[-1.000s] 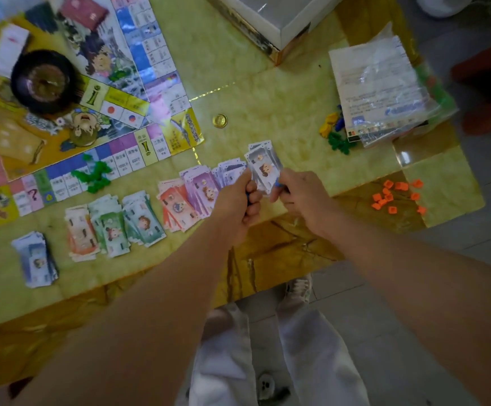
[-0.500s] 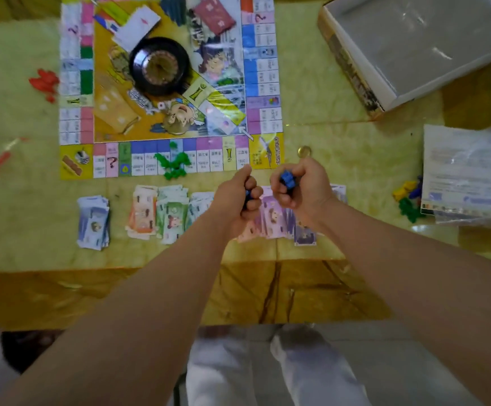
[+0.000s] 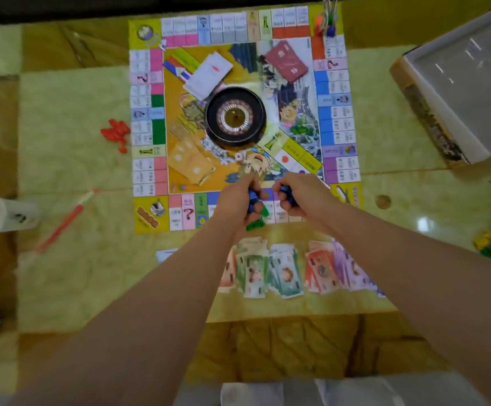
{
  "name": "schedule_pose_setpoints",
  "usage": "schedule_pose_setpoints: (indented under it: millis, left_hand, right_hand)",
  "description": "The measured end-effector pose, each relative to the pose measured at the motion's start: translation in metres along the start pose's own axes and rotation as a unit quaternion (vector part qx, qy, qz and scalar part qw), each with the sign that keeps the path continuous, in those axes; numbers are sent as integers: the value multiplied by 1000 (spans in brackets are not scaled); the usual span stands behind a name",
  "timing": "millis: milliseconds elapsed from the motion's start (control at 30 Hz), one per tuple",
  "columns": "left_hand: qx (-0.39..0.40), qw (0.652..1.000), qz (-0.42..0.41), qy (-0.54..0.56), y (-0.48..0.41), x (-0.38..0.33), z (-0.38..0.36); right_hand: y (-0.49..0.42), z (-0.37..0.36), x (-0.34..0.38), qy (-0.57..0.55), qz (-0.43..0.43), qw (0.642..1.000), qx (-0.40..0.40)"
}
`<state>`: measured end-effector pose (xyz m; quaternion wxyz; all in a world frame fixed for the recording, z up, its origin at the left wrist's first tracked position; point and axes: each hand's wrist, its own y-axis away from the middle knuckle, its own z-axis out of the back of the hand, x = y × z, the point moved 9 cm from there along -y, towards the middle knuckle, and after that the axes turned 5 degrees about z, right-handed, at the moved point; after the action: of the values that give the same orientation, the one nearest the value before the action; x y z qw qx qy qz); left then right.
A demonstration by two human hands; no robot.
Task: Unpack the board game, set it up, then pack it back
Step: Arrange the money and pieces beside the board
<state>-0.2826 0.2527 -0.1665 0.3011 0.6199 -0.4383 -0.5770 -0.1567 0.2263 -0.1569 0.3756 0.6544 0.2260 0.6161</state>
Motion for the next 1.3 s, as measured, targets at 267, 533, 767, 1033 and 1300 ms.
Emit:
schedule_pose_setpoints:
  millis: [267,533,767,1033,1300]
  left_hand:
    - [-26,999,6,32,-40,-79,37]
    - [-62,997,-32,16,-83,-168,54]
    - [-173,944,-179,-216,-121,-248,66]
    - [-233,849,-171,-442,-155,-272,69]
    - [-275,819,-185,-469,-157,-276,70]
  right_hand:
    - [-52,-38,76,-36,29,999,-17]
    - [-120,-56,149,-14,66,997,-25]
    - [-188,-41,199,168,167,969,-73]
    - [-229,-44,214,360,195,909,-76]
    - [-223,-38,209,361,206,904,-102]
